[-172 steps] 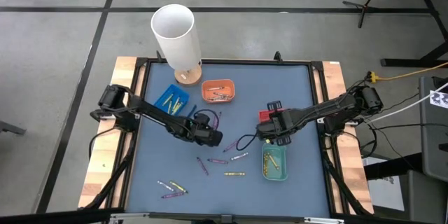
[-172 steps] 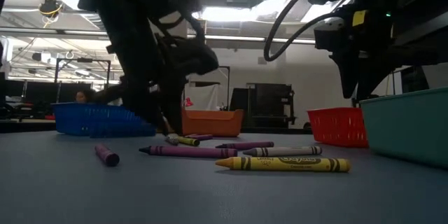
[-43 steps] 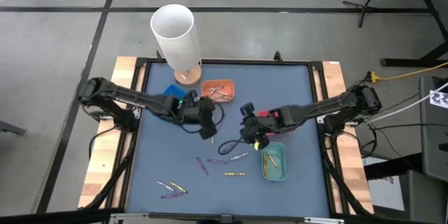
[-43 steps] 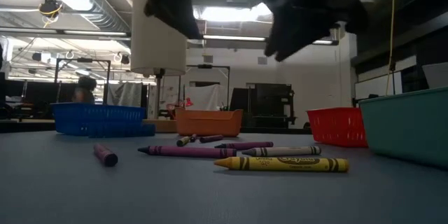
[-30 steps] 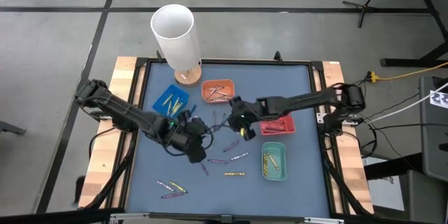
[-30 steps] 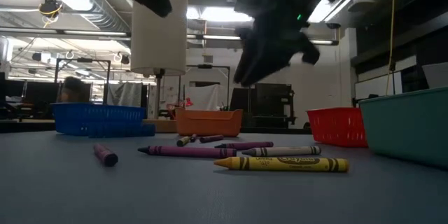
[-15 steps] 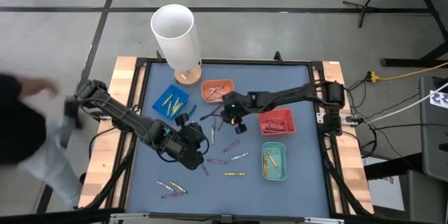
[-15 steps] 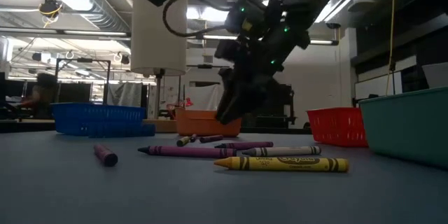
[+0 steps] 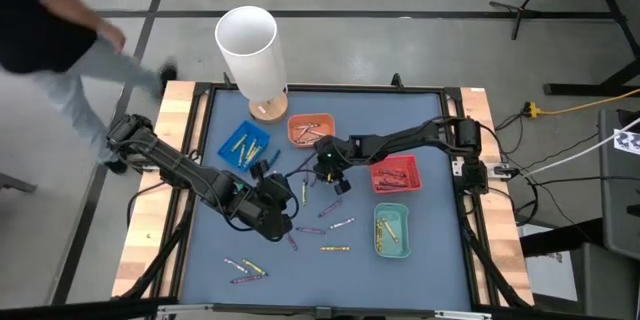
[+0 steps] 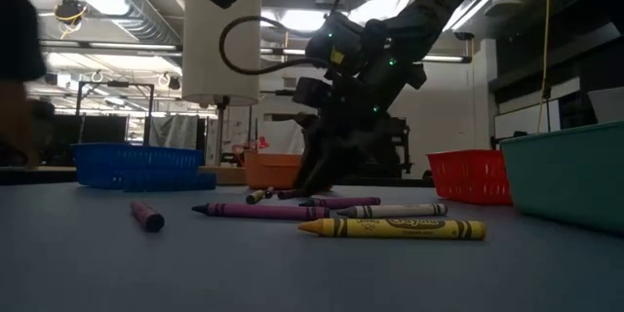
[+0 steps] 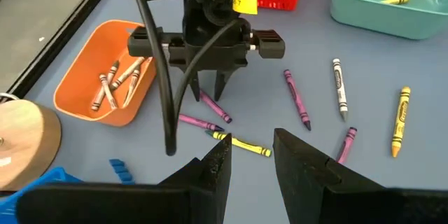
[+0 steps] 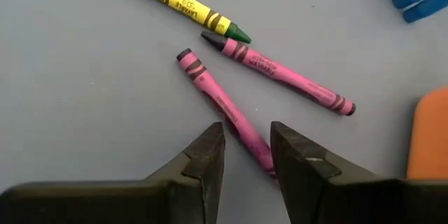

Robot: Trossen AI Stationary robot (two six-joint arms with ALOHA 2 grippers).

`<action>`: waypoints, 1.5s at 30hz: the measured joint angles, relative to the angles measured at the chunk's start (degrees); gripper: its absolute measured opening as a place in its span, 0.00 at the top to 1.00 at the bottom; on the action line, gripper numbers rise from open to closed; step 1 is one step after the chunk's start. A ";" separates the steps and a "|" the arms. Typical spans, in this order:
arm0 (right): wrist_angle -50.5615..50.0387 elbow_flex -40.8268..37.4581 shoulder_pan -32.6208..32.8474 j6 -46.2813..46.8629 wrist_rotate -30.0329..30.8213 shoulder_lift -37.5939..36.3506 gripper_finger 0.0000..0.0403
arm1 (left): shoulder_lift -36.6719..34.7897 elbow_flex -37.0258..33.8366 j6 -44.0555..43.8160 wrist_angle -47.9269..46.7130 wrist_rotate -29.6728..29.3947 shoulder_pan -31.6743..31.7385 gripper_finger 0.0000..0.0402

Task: Sort crayons
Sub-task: Put the violet crayon into the red bin

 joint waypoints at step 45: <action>-4.62 -0.20 0.09 9.32 -0.97 -0.65 0.94 | 0.04 0.01 0.09 -0.02 -1.27 0.02 0.77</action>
